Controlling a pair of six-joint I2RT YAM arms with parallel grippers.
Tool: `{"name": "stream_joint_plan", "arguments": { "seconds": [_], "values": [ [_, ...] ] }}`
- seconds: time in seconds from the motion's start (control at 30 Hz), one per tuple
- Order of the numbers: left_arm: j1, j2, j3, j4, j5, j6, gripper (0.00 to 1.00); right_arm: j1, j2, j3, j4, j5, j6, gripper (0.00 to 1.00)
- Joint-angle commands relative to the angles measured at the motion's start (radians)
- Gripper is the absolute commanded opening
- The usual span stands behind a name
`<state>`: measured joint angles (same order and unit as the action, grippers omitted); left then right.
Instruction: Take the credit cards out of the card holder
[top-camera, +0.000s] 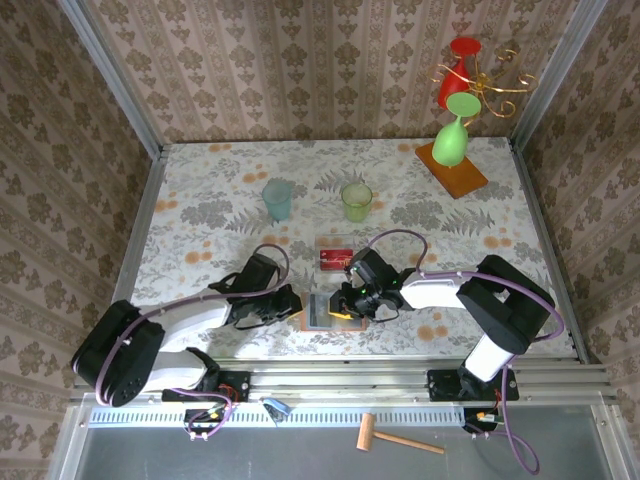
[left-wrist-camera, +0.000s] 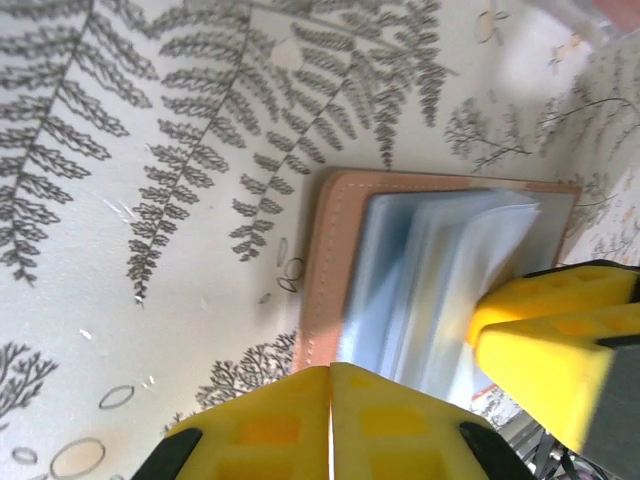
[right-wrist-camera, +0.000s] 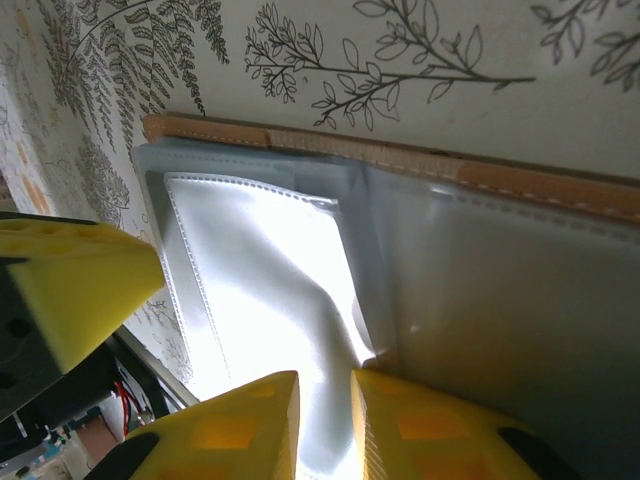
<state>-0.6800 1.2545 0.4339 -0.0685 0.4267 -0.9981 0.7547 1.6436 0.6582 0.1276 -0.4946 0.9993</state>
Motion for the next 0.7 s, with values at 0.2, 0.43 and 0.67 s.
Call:
{"name": "stream_joint_plan", "arguments": {
  "seconds": [0.2, 0.43, 0.67],
  "values": [
    [-0.008, -0.059, 0.067, -0.021, 0.007, -0.006, 0.16, -0.014, -0.013, -0.046, 0.059, -0.018, 0.023, 0.21],
    [-0.059, 0.031, 0.086, 0.045, 0.023, -0.028, 0.24, -0.020, -0.005, -0.071, 0.106, -0.028, 0.042, 0.20],
    [-0.068, 0.084, 0.078, 0.084, 0.022, -0.043, 0.26, -0.029, -0.001, -0.089, 0.141, -0.042, 0.052, 0.20]
  ]
}}
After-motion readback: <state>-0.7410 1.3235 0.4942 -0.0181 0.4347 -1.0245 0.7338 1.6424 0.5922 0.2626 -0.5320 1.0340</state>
